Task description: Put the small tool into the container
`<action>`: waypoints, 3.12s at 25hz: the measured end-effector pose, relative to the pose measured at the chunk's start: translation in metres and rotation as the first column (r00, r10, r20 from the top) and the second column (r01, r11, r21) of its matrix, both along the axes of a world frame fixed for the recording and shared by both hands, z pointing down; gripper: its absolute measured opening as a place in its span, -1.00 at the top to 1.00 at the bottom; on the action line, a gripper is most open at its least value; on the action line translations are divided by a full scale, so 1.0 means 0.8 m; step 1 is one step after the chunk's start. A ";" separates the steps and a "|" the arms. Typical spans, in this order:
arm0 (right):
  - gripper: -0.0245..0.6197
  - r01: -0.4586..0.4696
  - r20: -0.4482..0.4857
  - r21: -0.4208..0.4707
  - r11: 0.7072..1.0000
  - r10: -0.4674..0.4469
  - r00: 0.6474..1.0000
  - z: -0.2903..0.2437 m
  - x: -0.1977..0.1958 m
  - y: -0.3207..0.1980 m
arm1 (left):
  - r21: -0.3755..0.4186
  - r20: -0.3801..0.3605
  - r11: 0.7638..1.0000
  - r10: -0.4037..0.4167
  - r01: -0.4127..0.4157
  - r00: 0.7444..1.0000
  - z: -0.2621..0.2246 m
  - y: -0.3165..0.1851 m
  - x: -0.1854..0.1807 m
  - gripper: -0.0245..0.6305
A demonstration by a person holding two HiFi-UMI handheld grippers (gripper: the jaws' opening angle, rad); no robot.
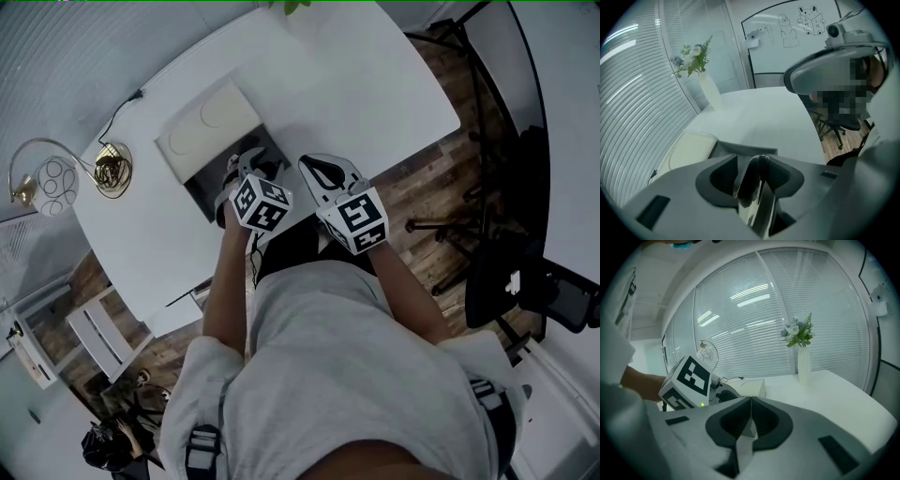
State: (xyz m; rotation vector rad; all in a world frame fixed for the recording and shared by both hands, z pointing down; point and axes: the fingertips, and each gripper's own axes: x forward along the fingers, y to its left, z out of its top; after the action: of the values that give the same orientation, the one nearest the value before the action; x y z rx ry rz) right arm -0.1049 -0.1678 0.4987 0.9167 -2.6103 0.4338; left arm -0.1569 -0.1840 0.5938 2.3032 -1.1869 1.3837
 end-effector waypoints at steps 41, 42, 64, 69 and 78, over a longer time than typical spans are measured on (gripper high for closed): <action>0.84 0.231 0.036 0.004 0.973 -0.231 0.972 -0.025 -0.002 0.039 | 0.020 -0.302 0.871 -0.463 0.491 0.833 -0.056 0.076 -0.014 0.41; 0.84 0.243 0.054 0.014 0.970 -0.243 0.969 -0.030 -0.006 0.042 | 0.030 -0.331 0.848 -0.491 0.529 0.806 -0.063 0.082 -0.019 0.41; 0.84 0.243 0.166 0.281 0.928 -0.297 0.940 -0.182 -0.007 0.056 | 0.360 -0.613 0.428 -0.561 0.829 0.556 -0.270 0.179 -0.061 0.82; 0.84 0.221 0.232 0.365 0.904 -0.318 0.919 -0.254 -0.007 0.061 | 0.422 -0.636 0.382 -0.522 0.822 0.569 -0.331 0.184 -0.068 0.85; 0.84 0.215 0.225 0.397 0.892 -0.322 0.920 -0.268 -0.009 0.056 | 0.525 -0.596 0.350 -0.500 0.776 0.629 -0.372 0.174 -0.074 0.85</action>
State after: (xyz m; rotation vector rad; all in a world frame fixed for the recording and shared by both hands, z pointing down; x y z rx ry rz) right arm -0.1122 -0.1233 0.2843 0.6054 -3.0980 -0.0025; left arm -0.2159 -0.0447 0.2958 1.8307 -2.5099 0.1254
